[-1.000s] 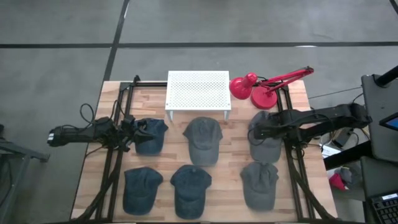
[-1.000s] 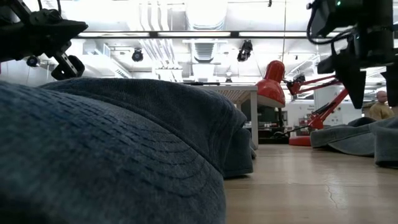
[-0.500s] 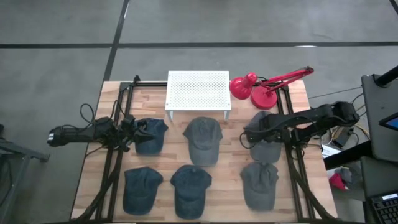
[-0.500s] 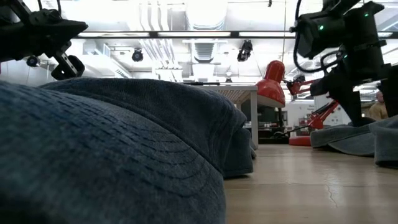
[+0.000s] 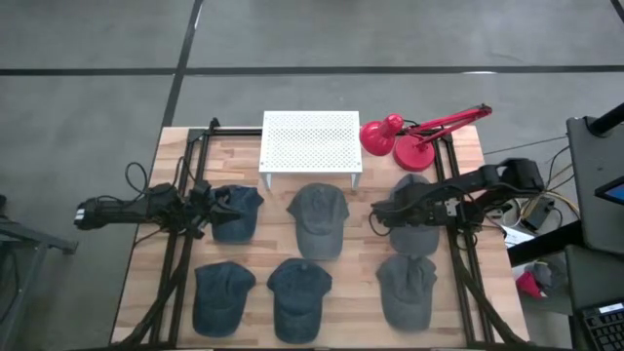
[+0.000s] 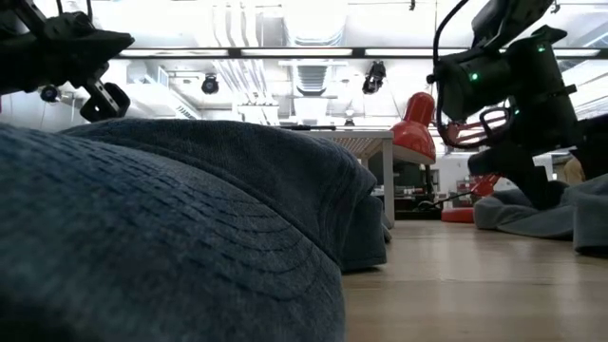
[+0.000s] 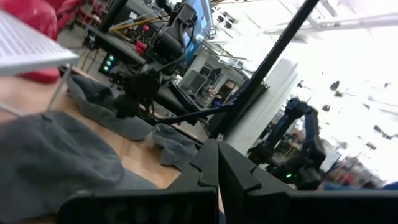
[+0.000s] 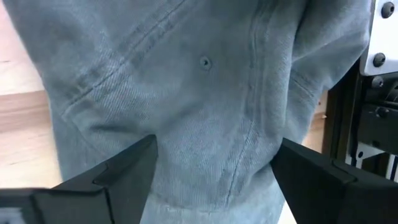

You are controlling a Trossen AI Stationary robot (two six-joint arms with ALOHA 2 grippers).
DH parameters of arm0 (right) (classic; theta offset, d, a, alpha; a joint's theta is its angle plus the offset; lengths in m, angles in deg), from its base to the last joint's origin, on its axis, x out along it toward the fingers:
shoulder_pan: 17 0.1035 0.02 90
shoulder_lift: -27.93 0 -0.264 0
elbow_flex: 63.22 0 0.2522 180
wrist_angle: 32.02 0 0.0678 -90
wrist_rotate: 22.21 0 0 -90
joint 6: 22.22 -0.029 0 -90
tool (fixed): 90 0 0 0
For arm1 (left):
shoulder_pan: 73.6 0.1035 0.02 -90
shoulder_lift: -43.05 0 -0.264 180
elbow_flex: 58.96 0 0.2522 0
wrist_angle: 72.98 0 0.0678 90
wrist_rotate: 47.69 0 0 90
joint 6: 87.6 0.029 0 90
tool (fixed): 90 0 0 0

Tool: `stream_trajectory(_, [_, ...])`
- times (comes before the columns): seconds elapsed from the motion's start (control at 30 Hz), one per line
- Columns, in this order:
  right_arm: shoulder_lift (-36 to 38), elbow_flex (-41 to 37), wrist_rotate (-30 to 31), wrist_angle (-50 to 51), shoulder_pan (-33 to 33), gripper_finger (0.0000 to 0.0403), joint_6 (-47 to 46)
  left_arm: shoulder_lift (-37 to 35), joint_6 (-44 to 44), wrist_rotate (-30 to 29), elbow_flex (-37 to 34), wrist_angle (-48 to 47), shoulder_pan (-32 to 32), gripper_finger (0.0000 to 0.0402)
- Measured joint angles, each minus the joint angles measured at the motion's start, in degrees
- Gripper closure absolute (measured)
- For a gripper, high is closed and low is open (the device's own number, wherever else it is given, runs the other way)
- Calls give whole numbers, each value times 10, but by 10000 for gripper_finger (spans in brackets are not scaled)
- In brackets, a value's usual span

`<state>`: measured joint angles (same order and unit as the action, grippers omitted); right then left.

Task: Pick & Place hat
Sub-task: Put the top gray cap on the shelf

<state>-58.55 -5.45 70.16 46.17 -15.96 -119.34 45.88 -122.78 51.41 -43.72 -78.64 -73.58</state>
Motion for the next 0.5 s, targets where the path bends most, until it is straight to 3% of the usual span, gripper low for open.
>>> stream_trajectory(0.23, [-24,-2,-12,-8,0,104,-7,0,101,0,0,0,0,401])
stream_trajectory(0.5, [-57,-7,-22,-39,0,121,-5,0,111,0,0,0,0,401])
